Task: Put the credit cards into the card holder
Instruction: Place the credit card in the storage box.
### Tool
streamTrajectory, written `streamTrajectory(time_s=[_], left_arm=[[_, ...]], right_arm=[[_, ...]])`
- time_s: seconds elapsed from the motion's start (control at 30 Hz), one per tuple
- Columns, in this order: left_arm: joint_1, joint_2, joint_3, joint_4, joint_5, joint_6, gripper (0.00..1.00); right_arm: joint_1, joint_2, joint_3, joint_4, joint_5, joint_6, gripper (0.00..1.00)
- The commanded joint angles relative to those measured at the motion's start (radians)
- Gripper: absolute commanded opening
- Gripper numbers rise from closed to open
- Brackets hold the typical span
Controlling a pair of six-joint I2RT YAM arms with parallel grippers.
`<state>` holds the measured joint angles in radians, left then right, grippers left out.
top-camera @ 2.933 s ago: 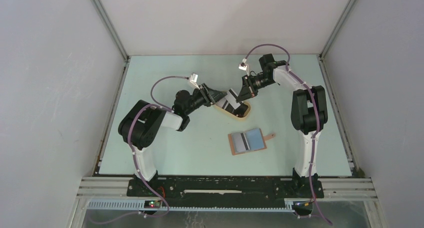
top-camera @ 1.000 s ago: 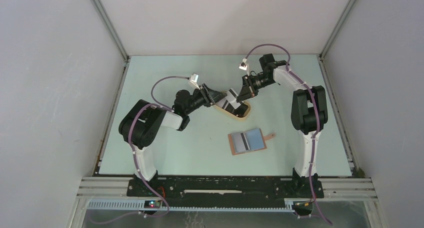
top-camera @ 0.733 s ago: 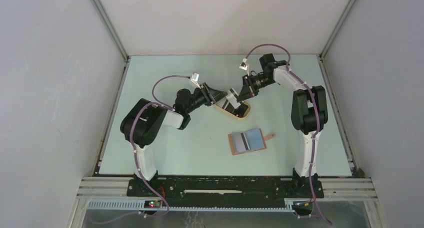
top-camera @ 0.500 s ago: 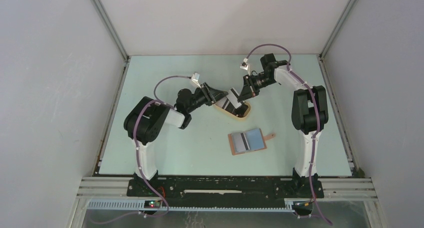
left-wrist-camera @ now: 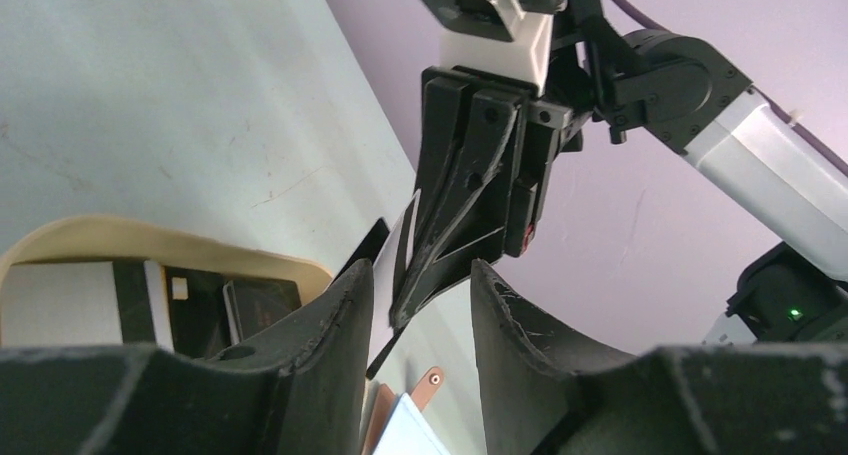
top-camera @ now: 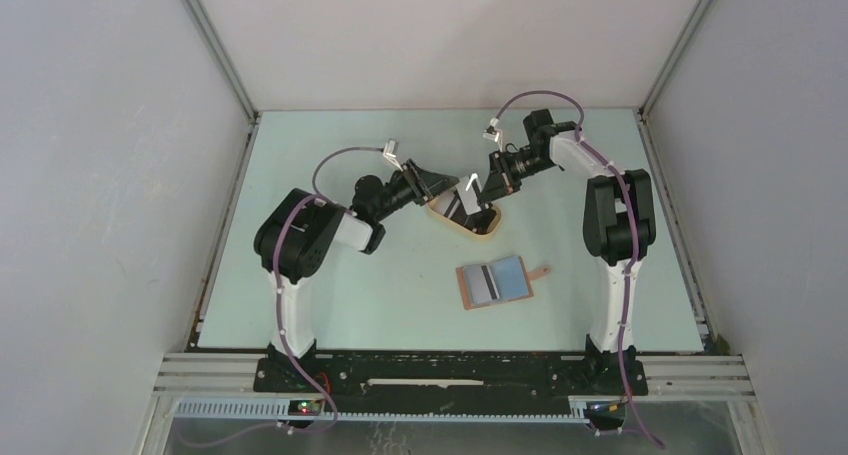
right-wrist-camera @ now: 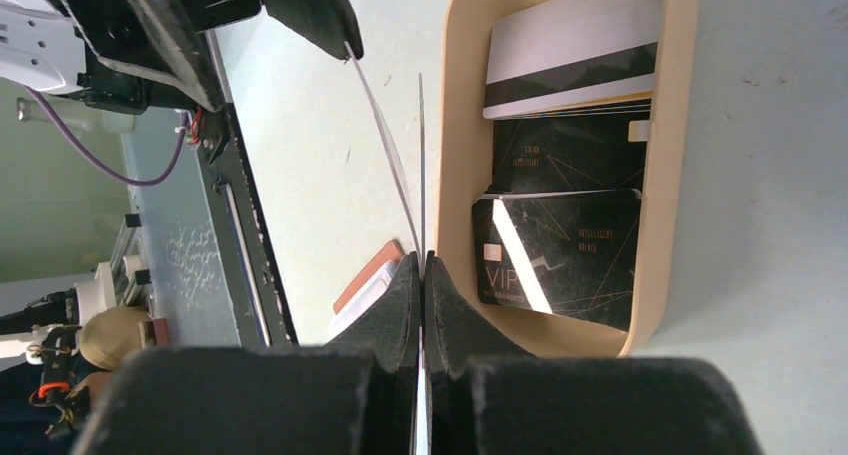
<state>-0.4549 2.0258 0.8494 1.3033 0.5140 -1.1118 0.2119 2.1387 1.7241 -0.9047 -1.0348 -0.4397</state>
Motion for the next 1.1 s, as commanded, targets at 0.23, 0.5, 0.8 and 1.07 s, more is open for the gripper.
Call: streamTrajectory(time_s=[0.23,0.5,0.8,1.07], left_arm=[[-0.027,0.027,0.096,0.101,0.123,-0.071,0.45],[-0.01,-0.018,0.047,0.063,0.056,-0.015,0.54],[-0.005,-0.031,0.058,0.029,0.057,0.01,0.53],[-0.001,-0.011,0.082,0.034,0.069,-0.012,0.47]], right_arm=[[0.017,0.012,0.034,0.012,-0.073,-0.004,0.0],[-0.012,0.012,0.034,-0.01,-0.16,-0.027,0.0],[-0.007,0.022,0.052,-0.056,-0.182,-0.078,0.0],[0.001,0.032,0.064,-0.083,-0.186,-0.097,0.0]])
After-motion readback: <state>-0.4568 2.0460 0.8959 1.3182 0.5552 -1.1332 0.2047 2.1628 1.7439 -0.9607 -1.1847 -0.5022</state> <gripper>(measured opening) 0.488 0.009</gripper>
